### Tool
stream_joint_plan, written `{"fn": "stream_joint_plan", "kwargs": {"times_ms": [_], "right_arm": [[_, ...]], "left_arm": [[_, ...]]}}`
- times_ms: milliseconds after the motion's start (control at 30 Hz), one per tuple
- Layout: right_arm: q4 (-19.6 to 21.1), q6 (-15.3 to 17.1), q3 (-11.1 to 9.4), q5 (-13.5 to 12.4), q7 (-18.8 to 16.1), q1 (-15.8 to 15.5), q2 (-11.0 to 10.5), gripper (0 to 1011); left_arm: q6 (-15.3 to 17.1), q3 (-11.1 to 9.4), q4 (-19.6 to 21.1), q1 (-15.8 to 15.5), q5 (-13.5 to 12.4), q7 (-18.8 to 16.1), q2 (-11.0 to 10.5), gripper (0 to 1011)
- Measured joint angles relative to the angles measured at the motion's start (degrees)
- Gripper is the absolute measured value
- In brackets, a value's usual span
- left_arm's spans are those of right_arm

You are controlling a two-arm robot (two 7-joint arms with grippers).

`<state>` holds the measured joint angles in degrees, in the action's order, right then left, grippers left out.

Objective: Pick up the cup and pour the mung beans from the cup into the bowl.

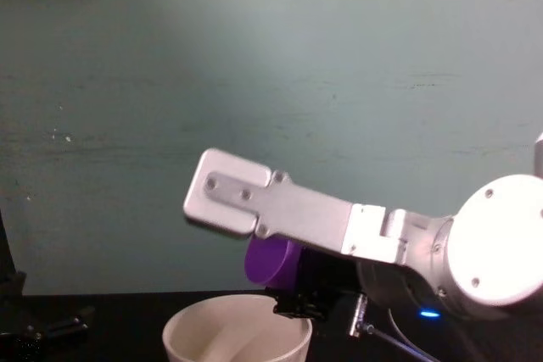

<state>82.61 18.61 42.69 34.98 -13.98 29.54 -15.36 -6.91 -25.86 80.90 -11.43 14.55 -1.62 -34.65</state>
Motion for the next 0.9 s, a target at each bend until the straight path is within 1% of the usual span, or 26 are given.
{"fn": "stream_joint_plan", "kwargs": {"times_ms": [67,100,167,200,300,367,400,433,500,633,733,833,900], "right_arm": [[-0.1,0.2,0.5,1.3,0.3,0.1,0.1,717],[-0.2,0.5,1.0,2.5,0.6,0.3,0.1,717],[-0.2,0.7,1.6,3.7,0.8,0.4,0.2,717],[-0.4,0.9,2.0,4.9,1.1,0.5,0.3,717],[-0.6,1.3,2.7,6.7,1.5,0.7,0.3,717],[-0.9,1.8,3.8,9.1,1.6,1.1,0.4,717],[-0.9,1.8,3.8,9.1,1.6,1.1,0.4,717],[-1.0,2.0,4.3,10.3,1.6,1.3,0.4,717],[-1.1,2.4,5.1,11.9,1.6,1.5,0.3,717],[-1.1,3.0,6.1,14.2,1.5,1.9,0.3,717],[-1.1,3.5,7.0,16.5,1.1,2.2,0.2,717],[-1.2,3.7,7.4,17.8,0.8,2.3,0.2,717],[-1.3,4.0,7.8,19.0,0.4,2.5,0.2,717]], "left_arm": [[0.0,0.0,0.0,0.0,0.0,0.0,0.0,1000],[0.0,0.0,0.0,0.0,0.0,0.0,0.0,1000],[0.0,0.0,0.0,0.0,0.0,0.0,0.0,1000],[0.0,0.0,0.0,0.0,0.0,0.0,0.0,1000],[0.0,0.0,0.0,0.0,0.0,0.0,0.0,1000],[0.0,0.0,0.0,0.0,0.0,0.0,0.0,1000],[0.0,0.0,0.0,0.0,0.0,0.0,0.0,1000],[0.0,0.0,0.0,0.0,0.0,0.0,0.0,1000],[0.0,0.0,0.0,0.0,0.0,0.0,0.0,1000],[0.0,0.0,0.0,0.0,0.0,0.0,0.0,1000],[0.0,0.0,0.0,0.0,0.0,0.0,0.0,1000],[0.0,0.0,0.0,0.0,0.0,0.0,0.0,1000],[0.0,0.0,0.0,0.0,0.0,0.0,0.0,1000]]}}
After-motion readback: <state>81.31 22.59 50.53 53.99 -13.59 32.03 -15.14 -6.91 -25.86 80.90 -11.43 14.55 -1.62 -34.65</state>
